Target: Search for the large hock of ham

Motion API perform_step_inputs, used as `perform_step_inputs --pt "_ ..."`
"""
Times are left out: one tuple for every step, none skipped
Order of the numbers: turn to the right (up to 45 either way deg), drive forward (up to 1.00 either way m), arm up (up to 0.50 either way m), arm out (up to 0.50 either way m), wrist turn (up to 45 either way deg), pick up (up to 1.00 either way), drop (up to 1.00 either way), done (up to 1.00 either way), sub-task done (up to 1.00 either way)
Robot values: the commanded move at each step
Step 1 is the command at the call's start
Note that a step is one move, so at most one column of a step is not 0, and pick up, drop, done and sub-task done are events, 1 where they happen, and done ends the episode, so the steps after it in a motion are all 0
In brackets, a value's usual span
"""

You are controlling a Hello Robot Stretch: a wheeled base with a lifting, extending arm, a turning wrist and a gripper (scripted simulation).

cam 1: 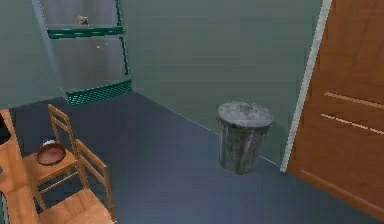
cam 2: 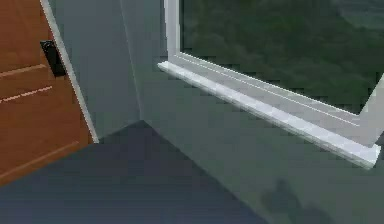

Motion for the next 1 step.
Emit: perform_step_inputs --pt "0.0 0.95 0.0 0.0 0.0 0.0 0.0 0.0 0.0"
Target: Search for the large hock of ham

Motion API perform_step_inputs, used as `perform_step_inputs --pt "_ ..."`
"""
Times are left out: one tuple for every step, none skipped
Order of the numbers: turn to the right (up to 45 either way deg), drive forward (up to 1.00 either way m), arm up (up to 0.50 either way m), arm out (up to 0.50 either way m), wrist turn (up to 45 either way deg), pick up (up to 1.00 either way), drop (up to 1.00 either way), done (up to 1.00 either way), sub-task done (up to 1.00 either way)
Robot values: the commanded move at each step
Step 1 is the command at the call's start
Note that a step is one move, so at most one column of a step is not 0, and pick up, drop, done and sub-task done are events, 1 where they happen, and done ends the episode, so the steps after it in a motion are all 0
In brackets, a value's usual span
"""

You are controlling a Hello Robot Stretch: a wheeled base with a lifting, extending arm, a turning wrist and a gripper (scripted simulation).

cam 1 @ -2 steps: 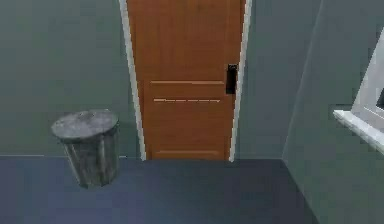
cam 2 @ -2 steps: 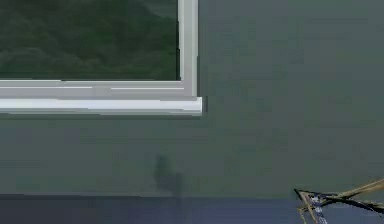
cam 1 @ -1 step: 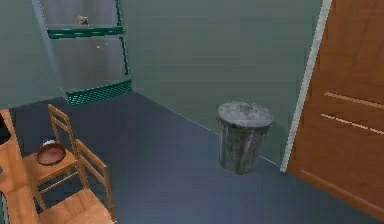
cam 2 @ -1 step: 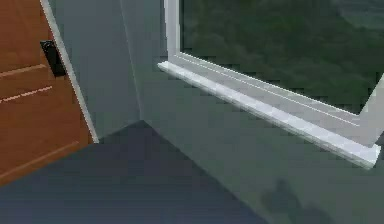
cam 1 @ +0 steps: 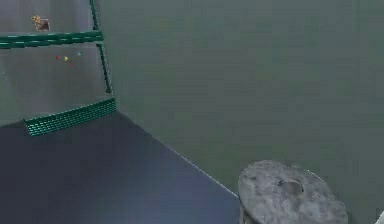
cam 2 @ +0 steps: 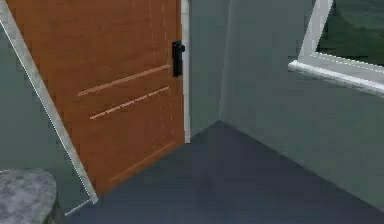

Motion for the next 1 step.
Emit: perform_step_inputs --pt "-42.0 0.0 0.0 0.0 0.0 0.0 0.0 0.0 0.0"
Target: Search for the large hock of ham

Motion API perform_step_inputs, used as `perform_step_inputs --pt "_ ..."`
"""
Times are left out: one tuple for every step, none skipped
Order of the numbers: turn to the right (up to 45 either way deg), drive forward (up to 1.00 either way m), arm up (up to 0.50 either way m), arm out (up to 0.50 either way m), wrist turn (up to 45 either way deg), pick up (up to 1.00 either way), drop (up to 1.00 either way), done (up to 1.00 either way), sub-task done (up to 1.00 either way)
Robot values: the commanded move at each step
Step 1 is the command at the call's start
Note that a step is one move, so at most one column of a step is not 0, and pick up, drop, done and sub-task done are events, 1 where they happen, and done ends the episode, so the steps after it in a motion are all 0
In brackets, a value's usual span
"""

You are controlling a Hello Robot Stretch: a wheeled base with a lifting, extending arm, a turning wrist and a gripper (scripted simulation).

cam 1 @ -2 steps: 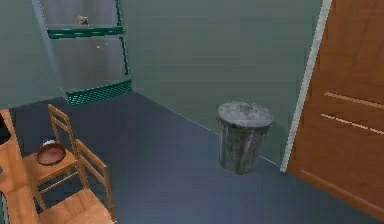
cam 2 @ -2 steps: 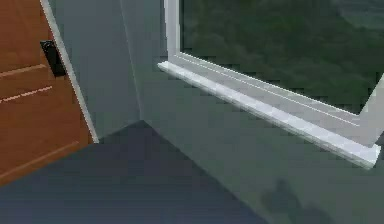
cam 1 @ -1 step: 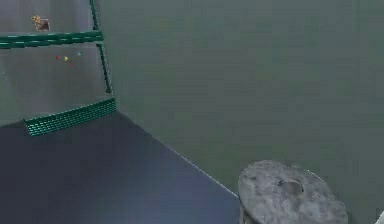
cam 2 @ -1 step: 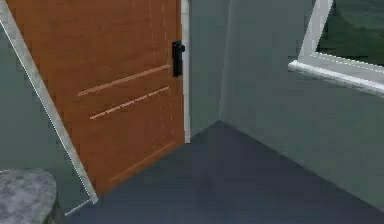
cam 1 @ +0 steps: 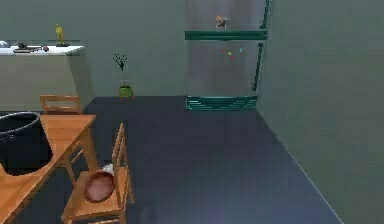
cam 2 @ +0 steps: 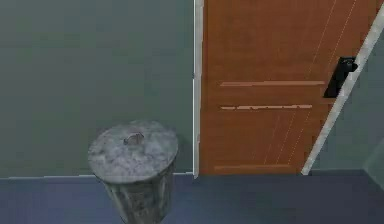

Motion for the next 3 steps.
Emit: perform_step_inputs --pt "0.0 1.0 0.0 0.0 0.0 0.0 0.0 0.0 0.0" --pt "-9.0 0.0 0.0 0.0 0.0 0.0 0.0 0.0 0.0" --pt "0.0 0.2 0.0 0.0 0.0 0.0 0.0 0.0 0.0"
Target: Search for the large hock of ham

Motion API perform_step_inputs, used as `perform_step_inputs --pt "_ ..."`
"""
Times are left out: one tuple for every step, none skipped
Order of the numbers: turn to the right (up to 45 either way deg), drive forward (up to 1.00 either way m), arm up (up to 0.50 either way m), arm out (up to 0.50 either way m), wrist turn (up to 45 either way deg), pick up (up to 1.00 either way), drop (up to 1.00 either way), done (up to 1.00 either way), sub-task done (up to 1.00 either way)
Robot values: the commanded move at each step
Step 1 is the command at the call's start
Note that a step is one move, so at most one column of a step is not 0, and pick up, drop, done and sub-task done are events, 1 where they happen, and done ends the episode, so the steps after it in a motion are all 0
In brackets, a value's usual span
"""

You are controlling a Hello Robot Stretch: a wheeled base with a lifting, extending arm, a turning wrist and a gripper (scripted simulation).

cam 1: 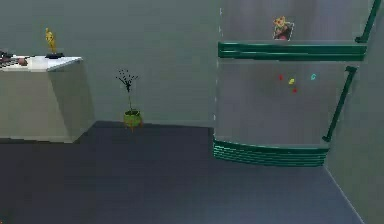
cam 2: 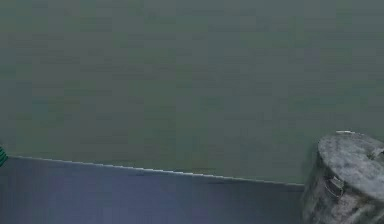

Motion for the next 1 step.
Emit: perform_step_inputs --pt "45.0 0.0 0.0 0.0 0.0 0.0 0.0 0.0 0.0"
